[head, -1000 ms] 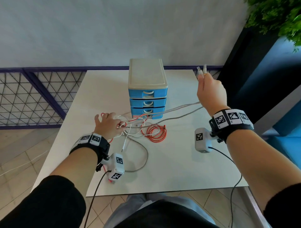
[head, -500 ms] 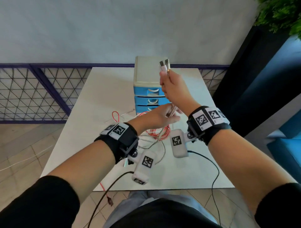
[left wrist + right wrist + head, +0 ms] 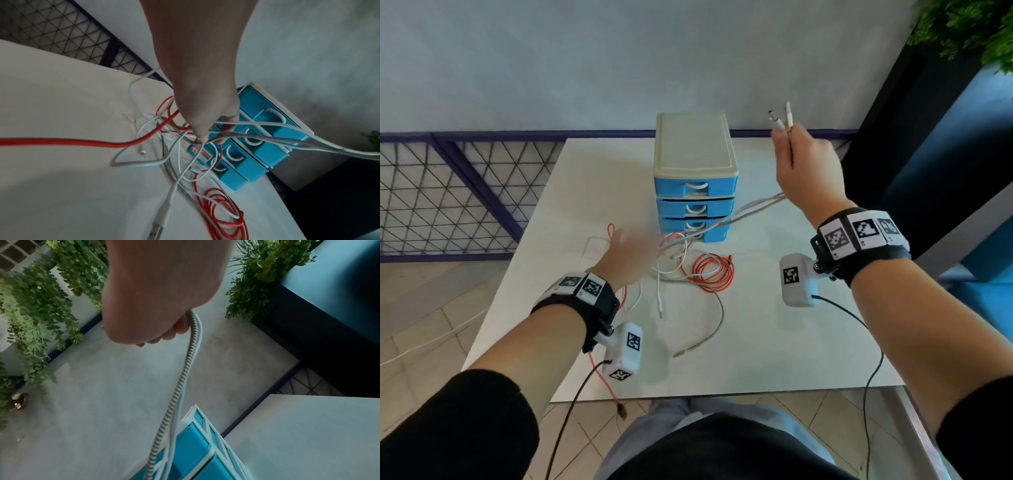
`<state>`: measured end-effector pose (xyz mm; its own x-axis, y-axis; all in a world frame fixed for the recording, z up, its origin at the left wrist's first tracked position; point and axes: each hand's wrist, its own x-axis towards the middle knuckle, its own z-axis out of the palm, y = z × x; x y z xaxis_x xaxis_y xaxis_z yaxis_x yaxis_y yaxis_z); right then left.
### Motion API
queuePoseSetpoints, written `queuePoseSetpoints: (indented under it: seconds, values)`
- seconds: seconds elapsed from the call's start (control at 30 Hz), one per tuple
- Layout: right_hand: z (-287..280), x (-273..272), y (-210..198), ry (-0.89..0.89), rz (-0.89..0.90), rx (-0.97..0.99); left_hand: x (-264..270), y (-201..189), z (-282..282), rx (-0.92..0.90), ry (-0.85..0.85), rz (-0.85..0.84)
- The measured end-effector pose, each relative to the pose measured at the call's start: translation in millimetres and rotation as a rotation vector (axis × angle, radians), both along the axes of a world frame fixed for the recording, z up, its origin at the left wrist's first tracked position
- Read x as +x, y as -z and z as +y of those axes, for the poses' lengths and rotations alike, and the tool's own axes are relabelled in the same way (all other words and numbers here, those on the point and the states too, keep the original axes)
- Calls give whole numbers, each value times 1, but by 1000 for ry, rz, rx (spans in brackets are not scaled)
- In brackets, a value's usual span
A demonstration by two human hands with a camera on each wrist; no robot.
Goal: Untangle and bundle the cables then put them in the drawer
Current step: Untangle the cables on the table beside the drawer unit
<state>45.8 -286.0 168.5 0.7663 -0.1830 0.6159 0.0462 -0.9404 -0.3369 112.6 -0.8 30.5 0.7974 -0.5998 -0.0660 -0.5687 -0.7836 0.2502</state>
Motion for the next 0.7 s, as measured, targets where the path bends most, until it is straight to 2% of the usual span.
queuePoseSetpoints:
  seconds: [0.07, 0.17, 0.33, 0.43, 0.57, 0.63, 0.7]
  values:
    - [-3, 0, -3, 39, -20, 4, 4, -4, 0, 5, 9, -44]
    - [-4, -1, -3, 45, -1, -23, 4, -4, 7, -78, -33, -5]
    - [-1, -6, 7, 43, 84, -43, 4, -2, 4, -335, -210, 279]
    - [4, -6, 15, 64, 203, -87, -1, -8, 2, -504, -303, 594]
    - [4, -6, 23, 114, 284, -75, 1, -19, 8, -557, -318, 909]
    - [2, -6, 25, 138, 289, -61, 1, -23, 9, -672, -352, 972]
    - [0, -6, 25, 149, 304, -8, 1, -27, 7, -875, -461, 938]
